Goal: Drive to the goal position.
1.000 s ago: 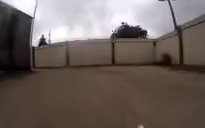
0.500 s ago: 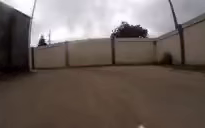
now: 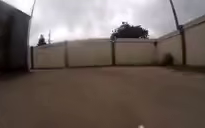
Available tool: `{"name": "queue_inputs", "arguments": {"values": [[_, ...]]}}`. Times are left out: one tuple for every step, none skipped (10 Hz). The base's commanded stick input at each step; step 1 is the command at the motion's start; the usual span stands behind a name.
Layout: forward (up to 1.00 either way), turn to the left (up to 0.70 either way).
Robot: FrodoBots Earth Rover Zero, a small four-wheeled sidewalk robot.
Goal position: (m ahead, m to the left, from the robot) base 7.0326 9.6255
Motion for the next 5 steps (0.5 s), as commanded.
{"name": "queue_inputs", "arguments": {"values": [[0.3,0.0],[0.3,0.0],[0.3,0.0],[0.3,0.0],[0.3,0.0]]}}
